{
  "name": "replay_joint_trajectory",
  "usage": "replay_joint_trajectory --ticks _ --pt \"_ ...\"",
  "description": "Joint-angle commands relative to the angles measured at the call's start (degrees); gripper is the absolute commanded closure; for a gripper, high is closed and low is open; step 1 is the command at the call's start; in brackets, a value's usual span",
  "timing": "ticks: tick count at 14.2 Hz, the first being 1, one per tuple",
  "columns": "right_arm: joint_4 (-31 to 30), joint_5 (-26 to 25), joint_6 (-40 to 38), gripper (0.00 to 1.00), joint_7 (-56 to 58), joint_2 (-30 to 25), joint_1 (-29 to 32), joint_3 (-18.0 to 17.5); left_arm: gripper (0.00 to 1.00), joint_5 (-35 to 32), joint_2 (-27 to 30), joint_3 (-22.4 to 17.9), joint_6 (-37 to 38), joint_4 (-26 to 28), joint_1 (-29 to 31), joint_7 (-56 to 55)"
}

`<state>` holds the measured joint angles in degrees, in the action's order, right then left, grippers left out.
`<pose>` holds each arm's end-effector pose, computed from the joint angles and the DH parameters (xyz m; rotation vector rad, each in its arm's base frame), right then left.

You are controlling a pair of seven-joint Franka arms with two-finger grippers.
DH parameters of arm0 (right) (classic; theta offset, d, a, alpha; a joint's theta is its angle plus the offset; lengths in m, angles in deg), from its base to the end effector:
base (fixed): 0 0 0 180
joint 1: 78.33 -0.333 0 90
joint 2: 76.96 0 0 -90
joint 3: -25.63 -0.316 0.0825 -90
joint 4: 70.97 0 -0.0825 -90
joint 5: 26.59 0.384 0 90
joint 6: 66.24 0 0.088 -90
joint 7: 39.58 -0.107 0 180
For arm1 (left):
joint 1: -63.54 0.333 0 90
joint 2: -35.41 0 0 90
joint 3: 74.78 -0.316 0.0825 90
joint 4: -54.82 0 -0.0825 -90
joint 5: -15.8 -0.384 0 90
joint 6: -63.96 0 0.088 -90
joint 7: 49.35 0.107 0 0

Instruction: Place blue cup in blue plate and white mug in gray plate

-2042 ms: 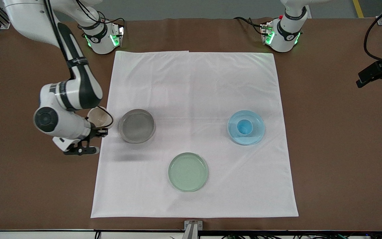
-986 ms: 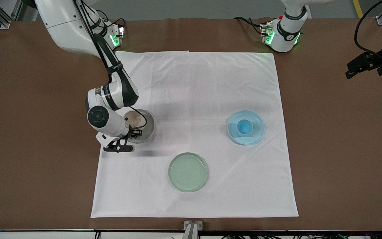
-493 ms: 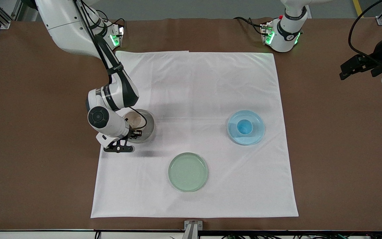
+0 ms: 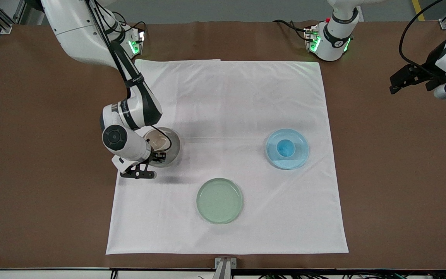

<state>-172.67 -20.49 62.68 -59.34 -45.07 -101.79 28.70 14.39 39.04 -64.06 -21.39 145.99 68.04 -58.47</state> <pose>0.6084 0.2321 0.2394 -3.1163 0.0815 0.1447 0.5234 -0.0577 0.6417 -3.0988 -0.0817 0.0529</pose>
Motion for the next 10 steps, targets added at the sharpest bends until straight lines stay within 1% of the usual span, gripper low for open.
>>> replay_joint_trajectory --ticks 1,4,6,7,8,10 --pt "-1.2 0.4 -9.7 0.0 -0.6 -8.5 1.0 0.5 0.0 1.2 1.5 0.6 -0.9 0.5 1.2 0.6" --pt "-1.4 0.3 -24.4 0.0 0.7 -18.9 6.7 0.6 0.0 1.3 1.3 0.7 -0.9 0.1 1.2 1.1" --pt "-1.7 0.2 -31.9 0.0 6.6 -25.3 11.7 0.6 0.0 2.1 1.1 0.8 -0.9 -0.1 0.8 1.1" --pt "-1.8 0.1 -34.7 0.0 9.9 -27.7 14.6 0.6 0.0 2.7 1.1 0.8 -0.9 -0.1 0.8 1.2" --pt "-1.8 -1.3 -36.3 0.0 12.3 -29.5 16.9 0.6 0.0 2.8 1.2 0.9 -0.9 0.0 0.8 1.4" --pt "-1.8 -5.2 -37.0 0.0 17.0 -32.2 20.1 0.6 0.0 2.8 1.1 0.9 -0.9 -0.1 0.8 1.5"
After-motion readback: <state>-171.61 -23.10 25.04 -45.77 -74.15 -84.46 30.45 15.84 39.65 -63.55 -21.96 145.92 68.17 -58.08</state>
